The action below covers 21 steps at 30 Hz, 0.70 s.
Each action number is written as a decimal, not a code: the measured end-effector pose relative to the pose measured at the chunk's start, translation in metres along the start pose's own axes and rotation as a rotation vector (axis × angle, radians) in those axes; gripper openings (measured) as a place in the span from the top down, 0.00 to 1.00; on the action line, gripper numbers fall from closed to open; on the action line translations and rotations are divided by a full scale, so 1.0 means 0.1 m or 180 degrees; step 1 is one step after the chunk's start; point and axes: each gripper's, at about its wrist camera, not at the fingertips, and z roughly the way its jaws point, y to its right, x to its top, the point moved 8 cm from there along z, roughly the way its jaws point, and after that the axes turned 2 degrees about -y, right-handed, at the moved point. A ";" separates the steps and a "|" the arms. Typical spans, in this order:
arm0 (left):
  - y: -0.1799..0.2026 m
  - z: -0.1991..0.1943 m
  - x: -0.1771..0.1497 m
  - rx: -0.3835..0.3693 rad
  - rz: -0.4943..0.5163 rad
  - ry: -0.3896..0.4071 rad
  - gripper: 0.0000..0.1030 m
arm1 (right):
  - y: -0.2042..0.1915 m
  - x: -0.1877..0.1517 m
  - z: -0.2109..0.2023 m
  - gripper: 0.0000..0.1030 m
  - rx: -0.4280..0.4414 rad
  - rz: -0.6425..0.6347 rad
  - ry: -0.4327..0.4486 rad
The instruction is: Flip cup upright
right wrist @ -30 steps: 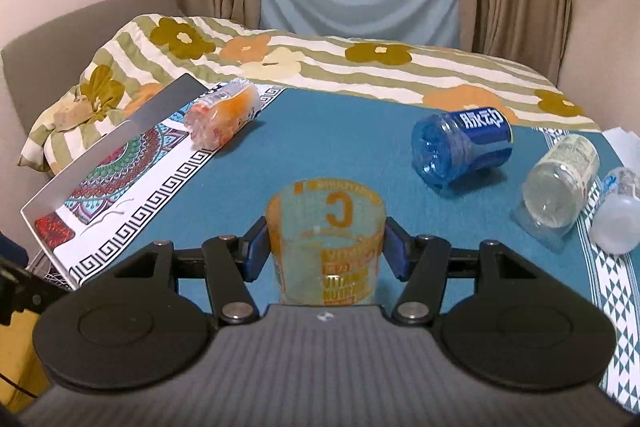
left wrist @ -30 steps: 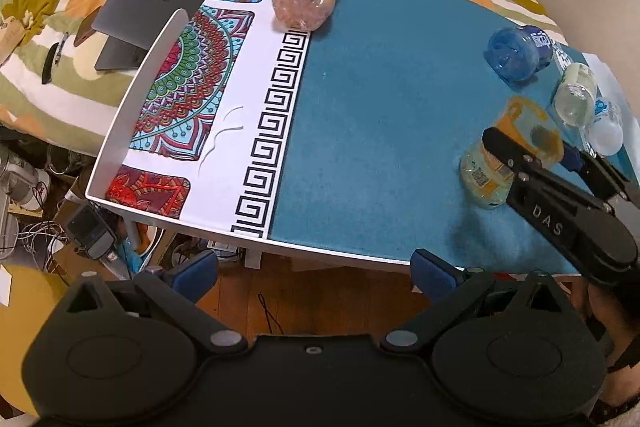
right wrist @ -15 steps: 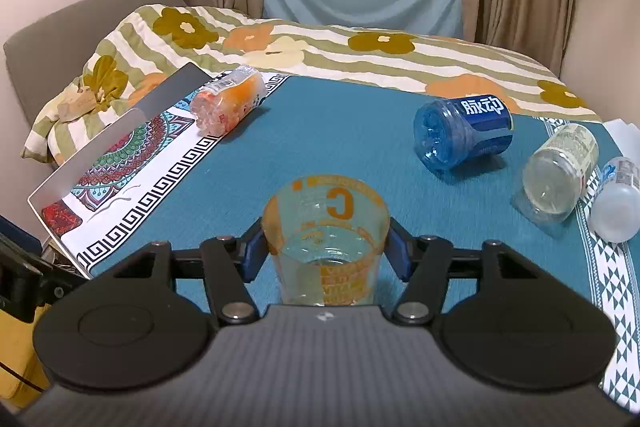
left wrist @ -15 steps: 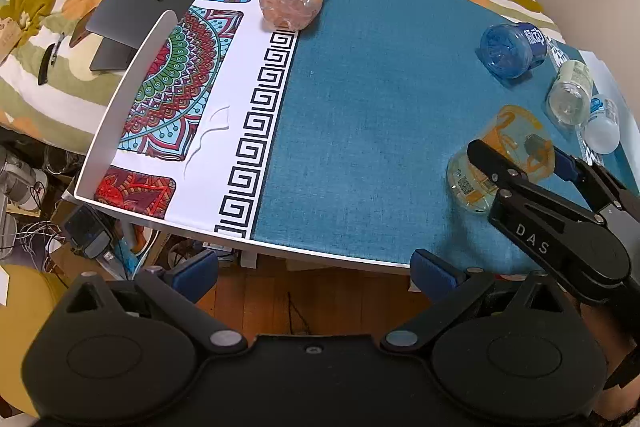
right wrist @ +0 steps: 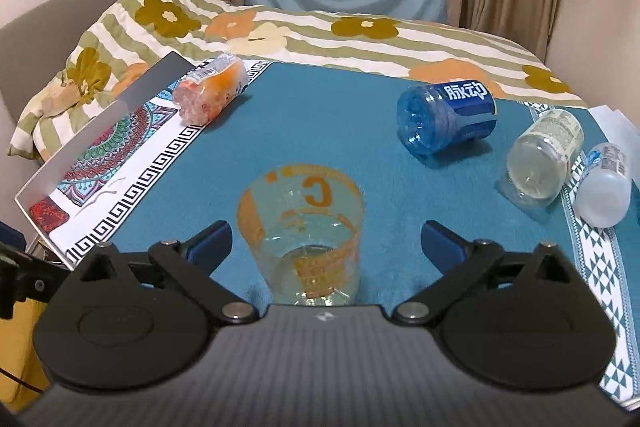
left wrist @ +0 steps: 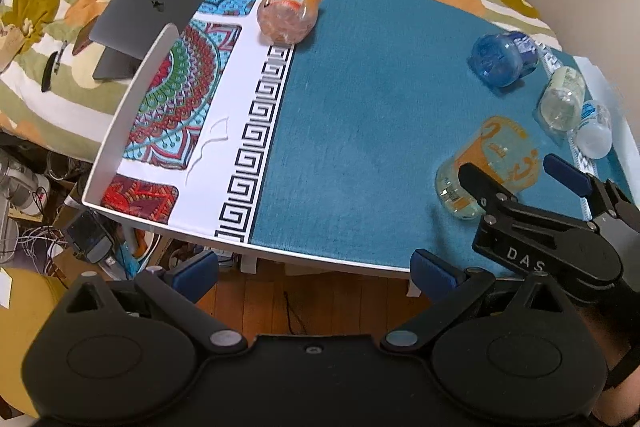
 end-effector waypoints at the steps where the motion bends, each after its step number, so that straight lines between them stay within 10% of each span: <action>1: 0.01 -0.04 0.01 -0.0002 0.0001 0.0018 0.00 | 0.00 0.02 -0.04 0.00 0.0001 0.0001 -0.0007; 21: 0.32 -0.95 0.22 0.0078 0.0392 0.0656 0.00 | 0.65 0.38 -1.43 0.00 -0.0363 0.0592 -0.0754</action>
